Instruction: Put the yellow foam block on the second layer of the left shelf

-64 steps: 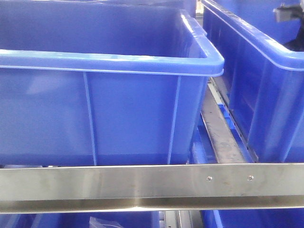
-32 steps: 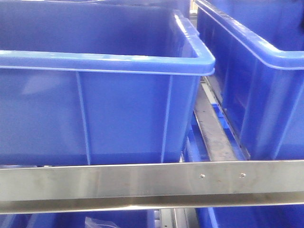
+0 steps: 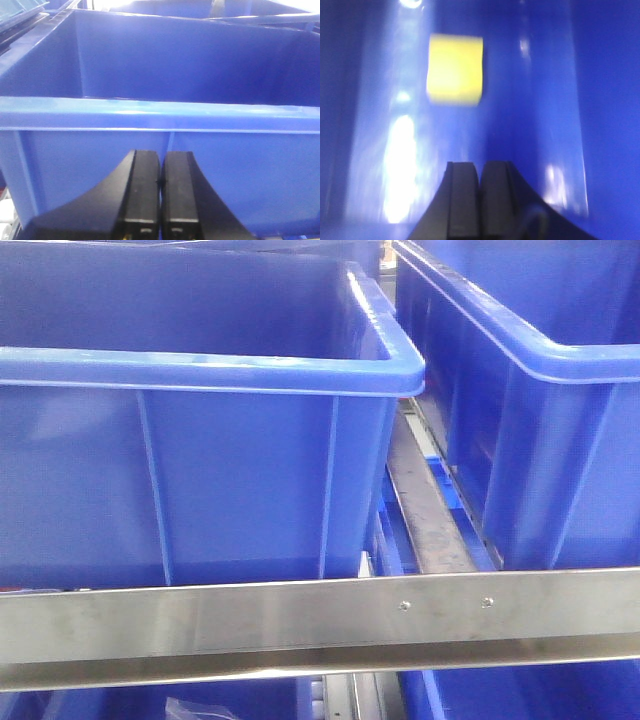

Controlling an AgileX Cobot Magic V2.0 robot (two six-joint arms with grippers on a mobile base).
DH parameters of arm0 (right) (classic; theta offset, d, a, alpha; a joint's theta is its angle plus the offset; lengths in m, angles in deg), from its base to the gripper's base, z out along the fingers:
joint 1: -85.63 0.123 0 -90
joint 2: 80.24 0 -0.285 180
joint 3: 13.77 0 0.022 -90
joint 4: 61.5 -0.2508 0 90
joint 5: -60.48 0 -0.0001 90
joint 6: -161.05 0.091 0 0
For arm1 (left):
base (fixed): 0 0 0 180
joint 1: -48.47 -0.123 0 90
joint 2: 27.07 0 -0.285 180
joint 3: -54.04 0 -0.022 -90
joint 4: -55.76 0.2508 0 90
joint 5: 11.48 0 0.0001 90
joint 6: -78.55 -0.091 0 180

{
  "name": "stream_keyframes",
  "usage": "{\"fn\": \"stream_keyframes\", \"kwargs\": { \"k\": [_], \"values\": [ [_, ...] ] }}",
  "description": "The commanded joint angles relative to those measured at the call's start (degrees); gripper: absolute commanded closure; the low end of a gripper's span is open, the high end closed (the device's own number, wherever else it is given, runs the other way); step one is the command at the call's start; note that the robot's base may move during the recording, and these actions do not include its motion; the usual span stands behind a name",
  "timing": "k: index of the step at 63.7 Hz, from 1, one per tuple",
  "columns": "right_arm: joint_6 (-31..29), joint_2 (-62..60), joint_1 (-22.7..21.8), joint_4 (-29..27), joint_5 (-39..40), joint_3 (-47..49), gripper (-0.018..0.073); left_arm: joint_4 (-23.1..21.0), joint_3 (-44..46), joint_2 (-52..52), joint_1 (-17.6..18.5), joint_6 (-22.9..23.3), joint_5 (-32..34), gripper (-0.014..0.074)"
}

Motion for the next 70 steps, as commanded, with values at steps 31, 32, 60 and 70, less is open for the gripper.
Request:
{"fn": "stream_keyframes", "kwargs": {
  "k": [31,32,60,70],
  "values": [
    [-0.3,-39.3,0.1,-5.7,3.9,-15.7,0.0524,-0.4,-1.5,0.2,0.1,0.2,5.0,0.046],
    [-0.3,-39.9,0.1,-5.6,3.8,-15.7,0.0524,-0.4,-1.5,0.2,0.1,0.2,5.0,0.046],
    [-0.3,-44.0,0.1,-5.3,9.5,-15.9,0.0524,-0.4,-1.5,0.2,0.1,0.2,5.0,0.046],
    [-0.3,-44.5,0.0,-4.2,15.9,-18.6,0.0524,-0.4,-1.5,0.2,0.1,0.2,5.0,0.046]
  ]
}}
